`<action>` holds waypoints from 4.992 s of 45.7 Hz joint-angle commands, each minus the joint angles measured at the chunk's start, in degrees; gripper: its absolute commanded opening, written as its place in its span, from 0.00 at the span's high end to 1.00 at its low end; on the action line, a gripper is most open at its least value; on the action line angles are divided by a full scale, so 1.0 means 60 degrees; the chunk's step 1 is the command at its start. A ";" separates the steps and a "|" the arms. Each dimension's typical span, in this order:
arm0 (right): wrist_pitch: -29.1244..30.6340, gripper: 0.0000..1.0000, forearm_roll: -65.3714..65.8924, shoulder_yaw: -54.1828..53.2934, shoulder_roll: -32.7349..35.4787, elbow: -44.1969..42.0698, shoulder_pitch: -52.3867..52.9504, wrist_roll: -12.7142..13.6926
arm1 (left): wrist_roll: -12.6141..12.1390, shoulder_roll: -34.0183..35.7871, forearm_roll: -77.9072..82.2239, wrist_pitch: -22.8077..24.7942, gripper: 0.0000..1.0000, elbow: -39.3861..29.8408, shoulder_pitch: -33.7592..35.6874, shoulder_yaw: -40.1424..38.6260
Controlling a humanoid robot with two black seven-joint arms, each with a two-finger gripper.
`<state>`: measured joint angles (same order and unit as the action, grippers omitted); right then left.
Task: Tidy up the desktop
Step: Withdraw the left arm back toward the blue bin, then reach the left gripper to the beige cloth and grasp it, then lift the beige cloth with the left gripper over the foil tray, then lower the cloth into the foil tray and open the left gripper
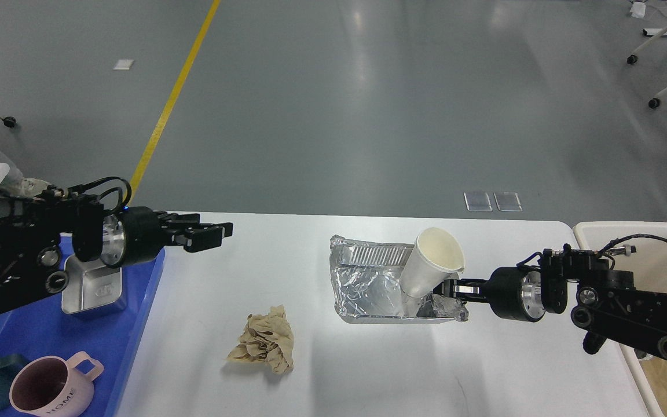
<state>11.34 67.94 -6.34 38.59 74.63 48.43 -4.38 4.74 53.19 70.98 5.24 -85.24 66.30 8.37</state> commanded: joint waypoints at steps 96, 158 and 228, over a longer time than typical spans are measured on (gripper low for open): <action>0.0000 1.00 0.0015 0.0017 -0.0015 -0.0045 -0.0190 -0.0003 | 0.0440 -0.2623 0.0240 0.0870 0.10 0.2238 -0.1557 0.1154; -0.0058 1.00 0.0000 0.0017 0.0205 -0.0031 -0.0175 0.0012 | 0.0996 -0.3139 0.0372 0.0679 1.00 0.2840 -0.1031 0.1549; -0.0102 1.00 -0.0015 -0.0027 0.0175 0.0057 -0.0146 0.0012 | 0.2183 -0.6725 -0.2089 0.3917 0.97 0.3923 0.3057 0.0802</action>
<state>10.73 67.87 -6.42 39.65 74.79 47.41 -4.31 17.84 15.89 58.44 28.89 -64.09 84.74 11.75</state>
